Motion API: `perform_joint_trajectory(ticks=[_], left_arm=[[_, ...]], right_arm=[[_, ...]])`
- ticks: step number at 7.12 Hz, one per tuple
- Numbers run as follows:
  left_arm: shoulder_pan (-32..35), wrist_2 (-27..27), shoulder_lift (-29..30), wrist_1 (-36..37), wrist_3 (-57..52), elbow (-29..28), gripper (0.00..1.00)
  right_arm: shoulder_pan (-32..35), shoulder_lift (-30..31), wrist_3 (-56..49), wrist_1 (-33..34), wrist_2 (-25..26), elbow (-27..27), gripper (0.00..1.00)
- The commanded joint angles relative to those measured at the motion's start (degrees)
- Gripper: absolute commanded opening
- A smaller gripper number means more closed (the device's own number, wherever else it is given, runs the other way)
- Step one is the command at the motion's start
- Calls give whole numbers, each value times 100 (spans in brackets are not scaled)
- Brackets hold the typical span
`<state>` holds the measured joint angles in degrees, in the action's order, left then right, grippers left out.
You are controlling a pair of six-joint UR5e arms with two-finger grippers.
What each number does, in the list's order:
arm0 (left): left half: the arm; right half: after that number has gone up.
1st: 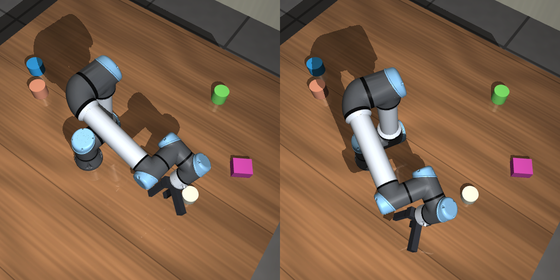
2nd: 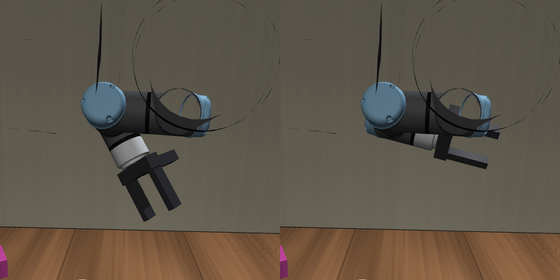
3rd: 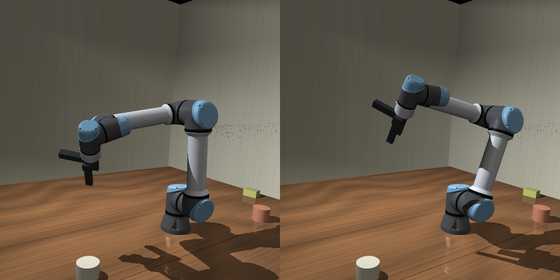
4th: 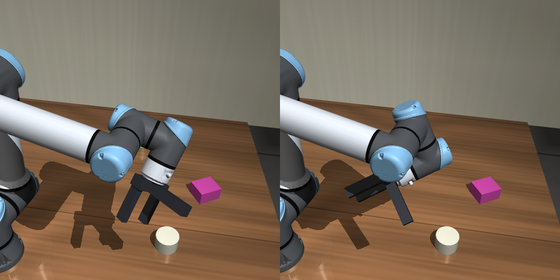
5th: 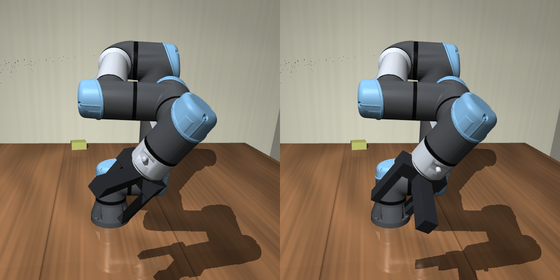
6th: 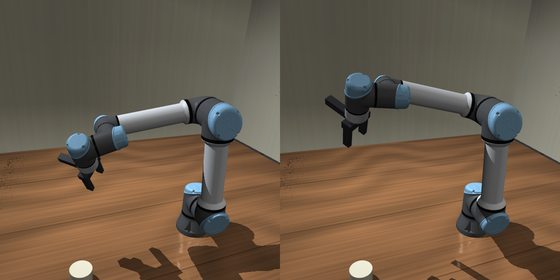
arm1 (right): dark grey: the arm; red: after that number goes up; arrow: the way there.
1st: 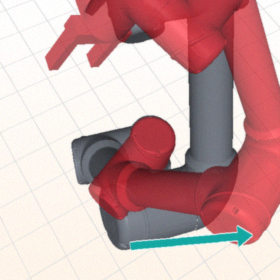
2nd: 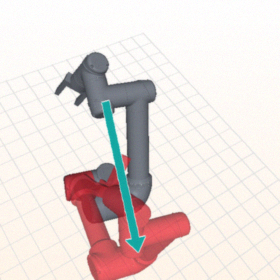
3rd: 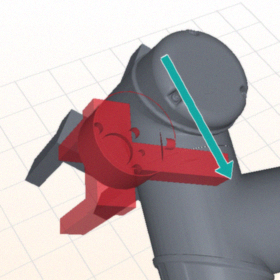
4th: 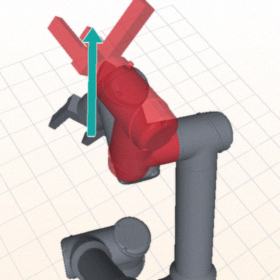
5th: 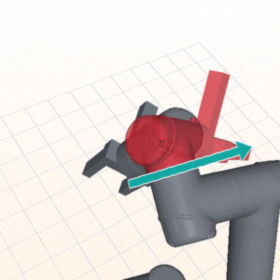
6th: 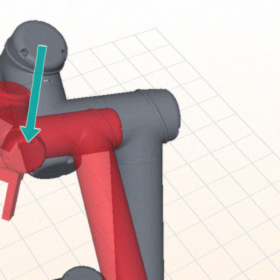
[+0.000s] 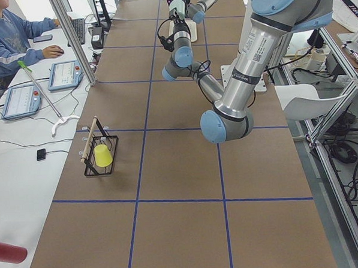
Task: Left arm grabs green cup and hands to right arm on tray
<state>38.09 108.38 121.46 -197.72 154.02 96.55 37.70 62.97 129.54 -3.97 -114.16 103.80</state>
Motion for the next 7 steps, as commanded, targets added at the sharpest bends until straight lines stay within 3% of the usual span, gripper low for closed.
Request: perform_joint_trajectory(ticks=[1,2,3,4,7], left_arm=[[-3,-1,0,14,-12,-5,20],[-12,-1,0,14,-12,-5,24],[-12,-10,9,31,-3,4,78],[-12,-10,9,31,-12,4,100],[5,-1,-88,23,-29,118,100]], right_arm=[[0,40,1,-78,17,0,32],[-9,49,140,-87,8,0,0],[-9,58,168,-139,8,9,0],[-17,110,177,-261,8,9,0],[0,172,326,-350,8,9,0]])
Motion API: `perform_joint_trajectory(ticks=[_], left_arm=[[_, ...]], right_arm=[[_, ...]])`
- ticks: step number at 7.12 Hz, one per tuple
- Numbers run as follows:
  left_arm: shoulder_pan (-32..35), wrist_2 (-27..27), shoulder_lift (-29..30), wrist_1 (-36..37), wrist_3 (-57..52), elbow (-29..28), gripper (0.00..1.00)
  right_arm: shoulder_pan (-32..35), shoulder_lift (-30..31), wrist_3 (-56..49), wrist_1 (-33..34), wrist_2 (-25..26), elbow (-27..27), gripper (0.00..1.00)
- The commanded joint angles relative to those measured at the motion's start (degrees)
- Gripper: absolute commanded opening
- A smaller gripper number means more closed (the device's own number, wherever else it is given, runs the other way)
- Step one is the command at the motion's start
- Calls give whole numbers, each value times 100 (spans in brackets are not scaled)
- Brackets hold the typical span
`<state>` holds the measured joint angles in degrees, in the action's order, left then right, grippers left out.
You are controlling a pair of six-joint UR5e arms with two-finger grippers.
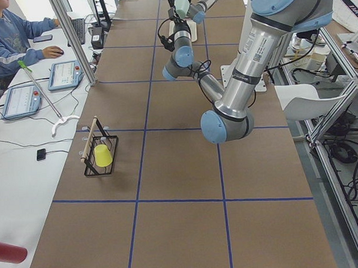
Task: Left arm grabs green cup and hands to right arm on tray
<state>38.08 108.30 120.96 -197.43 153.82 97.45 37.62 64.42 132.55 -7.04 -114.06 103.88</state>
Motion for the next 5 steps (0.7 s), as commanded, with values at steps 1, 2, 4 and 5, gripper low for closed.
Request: perform_joint_trajectory(ticks=[1,2,4,5], left_arm=[[33,24,-46,-6,-36,63,100],[77,33,-37,2,-53,72,100],[540,346,-20,500,-62,107,100],[891,950,-11,1034,-184,107,100]], right_arm=[[26,183,43,-217,7,0,0],[52,333,156,-236,-2,26,0],[236,850,8,-97,-72,9,0],[272,1036,-419,200,-168,-34,0]])
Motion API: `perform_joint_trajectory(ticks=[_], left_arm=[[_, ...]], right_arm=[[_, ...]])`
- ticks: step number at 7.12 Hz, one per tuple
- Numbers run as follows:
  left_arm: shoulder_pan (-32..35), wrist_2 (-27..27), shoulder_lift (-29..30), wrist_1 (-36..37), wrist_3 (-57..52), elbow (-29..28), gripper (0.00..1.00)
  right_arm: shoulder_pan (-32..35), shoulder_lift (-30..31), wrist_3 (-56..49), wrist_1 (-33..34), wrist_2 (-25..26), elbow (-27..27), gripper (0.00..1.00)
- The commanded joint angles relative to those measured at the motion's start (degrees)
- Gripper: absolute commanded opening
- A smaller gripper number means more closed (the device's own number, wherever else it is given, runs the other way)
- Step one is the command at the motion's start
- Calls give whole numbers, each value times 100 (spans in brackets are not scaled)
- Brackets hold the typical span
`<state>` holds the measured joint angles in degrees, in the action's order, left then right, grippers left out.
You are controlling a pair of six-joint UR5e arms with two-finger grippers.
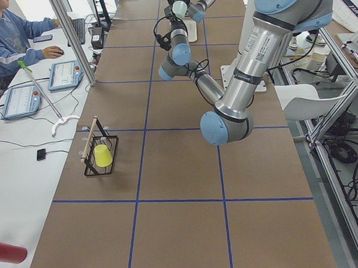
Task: Left arm grabs green cup and hands to right arm on tray
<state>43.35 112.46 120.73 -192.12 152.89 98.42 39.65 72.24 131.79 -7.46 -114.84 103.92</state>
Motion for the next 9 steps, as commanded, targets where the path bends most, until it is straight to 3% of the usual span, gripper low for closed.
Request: perform_joint_trajectory(ticks=[1,2,4,5,8,9], left_arm=[[628,1157,47,979,-650,28,100],[874,1642,47,1462,-1038,107,100],[1402,2766,56,2945,-2378,300,100],[1674,3068,12,3492,-2839,405,100],[1738,3176,3,4626,-3500,476,100],[1738,3176,-6,4962,-3860,477,100]], right_arm=[[78,569,-1060,420,-369,-38,0],[139,998,-1450,482,-381,-47,0],[297,1467,-1971,1235,-407,-30,0],[429,1764,-2373,1508,-416,-21,0],[1559,2916,-4067,2107,-1502,-21,0],[1920,3058,-4813,2605,-1784,-12,0]])
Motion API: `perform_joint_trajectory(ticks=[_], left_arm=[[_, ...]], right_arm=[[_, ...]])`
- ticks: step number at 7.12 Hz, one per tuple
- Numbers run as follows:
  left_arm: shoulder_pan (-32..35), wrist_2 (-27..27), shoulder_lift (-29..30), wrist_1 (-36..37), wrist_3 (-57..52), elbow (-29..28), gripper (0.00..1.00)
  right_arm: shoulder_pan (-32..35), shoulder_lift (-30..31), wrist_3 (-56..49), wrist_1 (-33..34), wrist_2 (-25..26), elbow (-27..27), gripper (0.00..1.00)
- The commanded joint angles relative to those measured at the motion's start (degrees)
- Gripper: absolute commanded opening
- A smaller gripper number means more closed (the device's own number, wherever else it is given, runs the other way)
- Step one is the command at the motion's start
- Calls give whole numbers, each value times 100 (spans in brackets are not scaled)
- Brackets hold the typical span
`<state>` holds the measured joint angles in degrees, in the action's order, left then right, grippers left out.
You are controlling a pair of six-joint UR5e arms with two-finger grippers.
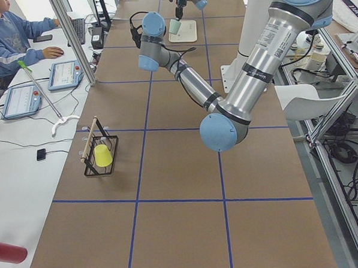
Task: Left arm grabs green cup and hands to right arm on tray
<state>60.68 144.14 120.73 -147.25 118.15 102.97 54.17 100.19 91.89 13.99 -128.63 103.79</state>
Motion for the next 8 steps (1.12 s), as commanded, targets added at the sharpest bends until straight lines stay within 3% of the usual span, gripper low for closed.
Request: perform_joint_trajectory(ticks=[1,5,8], left_arm=[[14,0,3,886,-485,22,100],[645,-35,-50,1794,-1089,57,100],[971,-79,-111,2821,-2406,83,100]], right_arm=[[637,517,-1614,838,-452,1,0],[841,677,-4140,3138,-435,246,0],[911,616,-5387,5195,-470,774,0]])
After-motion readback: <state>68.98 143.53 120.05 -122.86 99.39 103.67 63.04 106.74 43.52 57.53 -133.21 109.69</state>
